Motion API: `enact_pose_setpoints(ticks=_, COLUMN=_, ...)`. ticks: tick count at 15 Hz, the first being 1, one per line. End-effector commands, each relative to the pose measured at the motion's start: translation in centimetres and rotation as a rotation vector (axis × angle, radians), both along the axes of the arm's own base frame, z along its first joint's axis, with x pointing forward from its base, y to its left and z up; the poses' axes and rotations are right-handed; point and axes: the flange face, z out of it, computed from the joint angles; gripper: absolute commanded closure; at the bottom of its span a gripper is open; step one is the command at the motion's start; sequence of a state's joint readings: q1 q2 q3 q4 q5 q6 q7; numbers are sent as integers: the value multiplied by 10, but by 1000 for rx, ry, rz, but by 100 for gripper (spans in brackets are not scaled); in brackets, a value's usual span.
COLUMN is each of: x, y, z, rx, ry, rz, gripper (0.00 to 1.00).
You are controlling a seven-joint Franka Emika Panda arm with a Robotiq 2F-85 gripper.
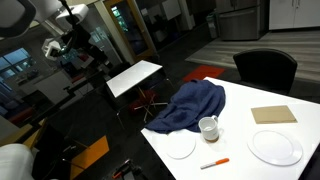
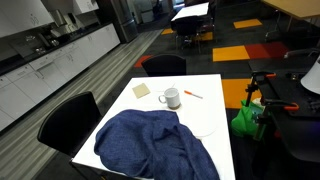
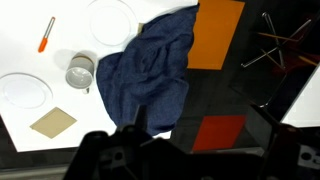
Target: Put the pen in the white mug
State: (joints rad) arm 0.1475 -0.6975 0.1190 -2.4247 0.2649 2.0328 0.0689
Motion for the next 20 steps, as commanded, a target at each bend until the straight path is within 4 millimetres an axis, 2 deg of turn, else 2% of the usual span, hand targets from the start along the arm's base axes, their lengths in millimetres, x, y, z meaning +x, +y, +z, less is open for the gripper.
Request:
enact_pose_setpoints(ticks=1, x=16, y=-41, z=-5, rx=-16, ry=-17, rz=-120, gripper=0)
enact_pose_setpoints(ticks=4, x=28, y=-77, z=-16, rx=-14, ry=0, rz=-197, gripper=0)
enact_pose_setpoints(ticks=6, x=35, y=-98, z=-31, rx=-10, ry=22, rz=-245, gripper=0)
enact_pose_setpoints(ticks=14, x=65, y=-166, z=-127, rx=-60, ry=19, rz=-430, gripper=0)
enact_pose_setpoints(ticks=20, x=77, y=-205, z=-204, rx=-111, ry=38, rz=-551, gripper=0)
